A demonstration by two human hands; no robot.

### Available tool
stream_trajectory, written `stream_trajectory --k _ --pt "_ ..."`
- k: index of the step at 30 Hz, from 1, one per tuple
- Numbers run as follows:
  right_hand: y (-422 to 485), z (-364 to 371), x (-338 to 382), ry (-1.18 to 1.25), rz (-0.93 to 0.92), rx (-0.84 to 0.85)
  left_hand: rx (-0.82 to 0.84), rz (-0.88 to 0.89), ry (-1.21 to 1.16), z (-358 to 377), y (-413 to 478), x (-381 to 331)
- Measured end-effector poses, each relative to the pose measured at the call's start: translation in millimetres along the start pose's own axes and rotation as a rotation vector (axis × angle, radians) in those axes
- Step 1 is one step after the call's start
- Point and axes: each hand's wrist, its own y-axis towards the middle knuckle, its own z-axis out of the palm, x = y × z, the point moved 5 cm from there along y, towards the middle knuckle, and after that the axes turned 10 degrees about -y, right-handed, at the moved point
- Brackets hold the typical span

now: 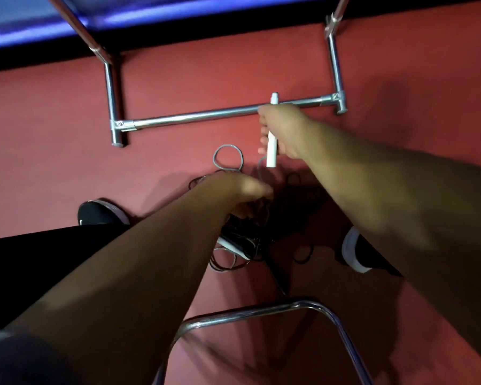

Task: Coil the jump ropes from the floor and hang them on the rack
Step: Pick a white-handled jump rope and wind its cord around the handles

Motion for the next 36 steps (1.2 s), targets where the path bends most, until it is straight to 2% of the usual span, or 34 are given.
stream_trajectory --k 2,4,6,8,10,12,14,17,19,22,24,27,30,33,34,36 --pt "-23.6 -5.3 30.4 -0.116 -0.053 0.032 -0.116 0.108 -0.059 -16.0 -11.8 -9.6" --pt "-54.1 -8.6 59.5 -0.244 -0.119 0.044 -0.257 0.295 -0.050 -29.5 -37.1 -24.6" --pt "-89.3 -9.3 89.0 -0.388 -0.252 0.015 -0.262 0.465 -0.091 -31.0 -67.4 -40.3" --pt "-129.9 -10.8 116.0 -0.490 -0.421 -0.022 -0.177 0.565 -0.182 -24.9 -89.7 -55.4" --pt "-175.7 -17.1 140.1 -0.583 -0.569 -0.088 -0.227 0.587 -0.185 -22.1 -111.3 -66.2" --pt "-219.2 -28.8 160.8 -0.619 -0.684 -0.192 -0.345 0.568 0.002 -25.5 -136.6 -76.6" --pt "-253.6 -45.3 177.6 -0.550 -0.754 -0.308 -0.389 0.509 0.295 -27.7 -171.9 -82.2" --pt "-292.8 -73.7 190.4 -0.348 -0.771 -0.463 -0.392 0.461 0.375 -38.7 -231.9 -87.2" --pt "-311.9 -89.3 190.8 -0.193 -0.754 -0.500 -0.400 0.565 0.230 -48.9 -276.4 -95.4" --pt "-322.0 -95.2 179.3 -0.118 -0.645 -0.477 -0.350 0.863 -0.227 -63.6 -353.2 -110.5" --pt "-318.4 -84.1 162.3 -0.141 -0.567 -0.376 -0.314 1.044 -0.457 -68.5 -401.3 -118.3" --pt "-312.3 -57.1 138.1 -0.113 -0.577 -0.128 -0.249 1.207 -0.737 -74.2 -442.5 -124.4" --pt "-314.3 -39.4 133.9 -0.105 -0.634 0.025 -0.125 1.272 -1.005 -79.2 -441.4 -119.2" --pt "-309.3 -41.7 143.4 -0.037 -0.699 0.040 -0.048 1.238 -1.171 -88.0 -416.7 -110.7" --pt "-305.5 -45.1 147.5 -0.015 -0.717 0.026 -0.086 1.187 -1.142 -90.6 -407.6 -109.9" --pt "-300.3 -52.0 156.5 0.052 -0.739 0.007 -0.250 1.054 -0.915 -91.0 -392.1 -111.6"
